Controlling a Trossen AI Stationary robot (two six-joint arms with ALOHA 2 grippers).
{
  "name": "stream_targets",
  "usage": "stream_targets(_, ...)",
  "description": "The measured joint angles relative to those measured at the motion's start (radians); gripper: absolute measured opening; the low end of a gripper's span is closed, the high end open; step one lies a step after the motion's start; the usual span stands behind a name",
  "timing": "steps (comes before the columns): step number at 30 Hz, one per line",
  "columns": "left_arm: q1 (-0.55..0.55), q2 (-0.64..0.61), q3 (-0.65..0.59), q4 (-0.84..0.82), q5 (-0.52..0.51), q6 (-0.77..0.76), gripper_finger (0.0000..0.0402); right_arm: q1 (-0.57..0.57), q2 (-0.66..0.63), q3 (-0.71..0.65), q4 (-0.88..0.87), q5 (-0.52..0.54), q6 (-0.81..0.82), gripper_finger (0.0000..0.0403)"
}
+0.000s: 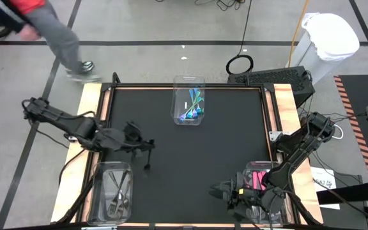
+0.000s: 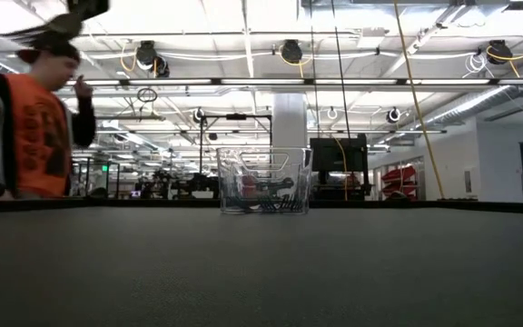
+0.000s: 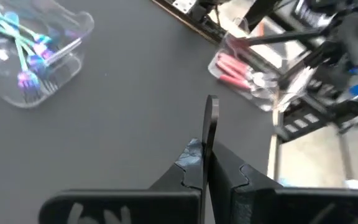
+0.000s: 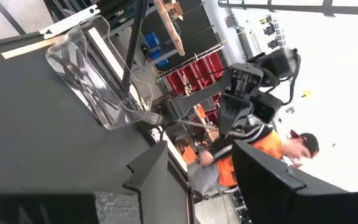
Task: Sort silverware by color (type)
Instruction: Put the black fork into the bottom left transparent bin
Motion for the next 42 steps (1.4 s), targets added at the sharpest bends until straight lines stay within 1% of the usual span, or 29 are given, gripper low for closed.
stream_targets(8,-0.102,-0.227,-0.142,-0.011,-0.042,-0.181,0.0003,0.000,0.000,0.000,0.007,0.000,0.010,0.0176)
stream_targets(11,-0.150,-0.283,-0.181,-0.016,-0.060,-0.245,0.0003,0.000,0.000,0.000,0.007,-0.001,0.010,0.0176)
stream_targets(15,-0.217,-0.318,-0.214,-0.023,-0.082,-0.296,0.0003,0.000,0.000,0.000,0.007,-0.002,0.010,0.0176)
stream_targets(20,-0.309,-0.322,-0.237,-0.021,-0.079,-0.328,0.0003,0.000,0.001,0.000,0.007,-0.003,0.008,0.0176)
stream_targets(26,-0.425,-0.298,-0.254,-0.042,-0.113,-0.354,0.0003,-0.002,0.001,-0.001,0.007,-0.003,0.006,0.0176)
stream_targets(32,-0.523,-0.256,-0.254,-0.161,-0.190,-0.381,0.0003,-0.003,0.001,-0.001,0.007,-0.003,0.008,0.0176)
stream_targets(35,-0.565,-0.227,-0.254,-0.172,-0.204,-0.383,0.0003,-0.003,0.001,-0.001,0.007,-0.003,0.008,0.0176)
stream_targets(40,-0.625,-0.174,-0.254,-0.167,-0.259,-0.415,0.0003,-0.003,0.001,-0.001,0.006,-0.003,0.009,0.0176)
stream_targets(42,-0.649,-0.147,-0.254,-0.167,-0.262,-0.421,0.0005,-0.003,0.001,-0.001,0.007,-0.004,0.009,0.0176)
